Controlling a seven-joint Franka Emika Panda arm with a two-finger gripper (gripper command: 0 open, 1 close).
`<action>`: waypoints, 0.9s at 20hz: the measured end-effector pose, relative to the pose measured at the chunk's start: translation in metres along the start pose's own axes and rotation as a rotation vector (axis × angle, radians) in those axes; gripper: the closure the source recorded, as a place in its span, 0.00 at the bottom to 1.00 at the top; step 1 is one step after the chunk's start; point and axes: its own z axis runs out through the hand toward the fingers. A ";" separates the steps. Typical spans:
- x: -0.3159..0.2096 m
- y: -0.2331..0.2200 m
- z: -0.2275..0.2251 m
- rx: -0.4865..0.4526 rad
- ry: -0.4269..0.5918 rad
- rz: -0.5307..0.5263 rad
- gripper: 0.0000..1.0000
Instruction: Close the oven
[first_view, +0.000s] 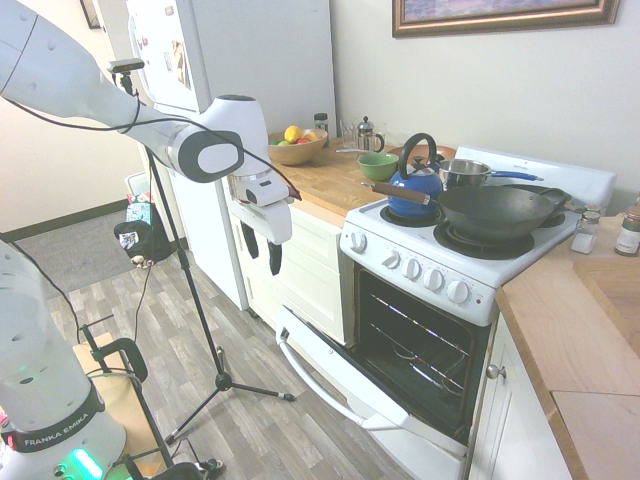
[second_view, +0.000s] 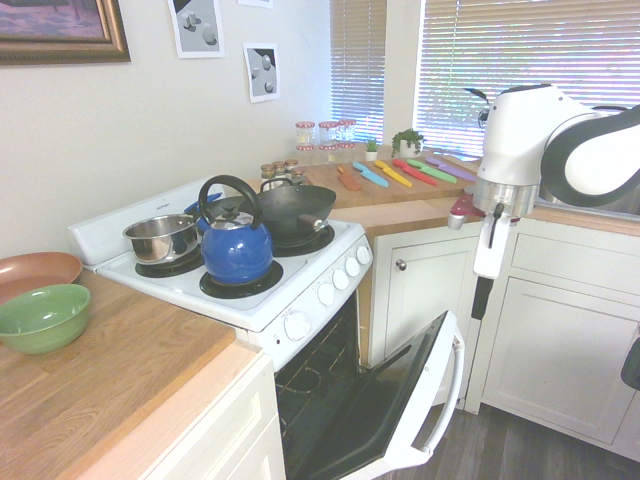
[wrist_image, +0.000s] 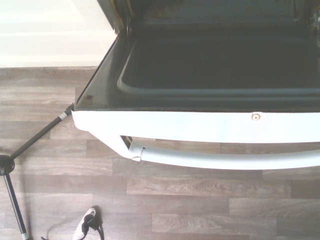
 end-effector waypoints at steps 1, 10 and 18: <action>0.000 0.000 0.000 -0.002 0.000 0.000 0.00; 0.021 0.038 0.080 -0.106 0.005 0.078 0.00; -0.001 0.072 0.173 -0.104 -0.025 0.079 0.00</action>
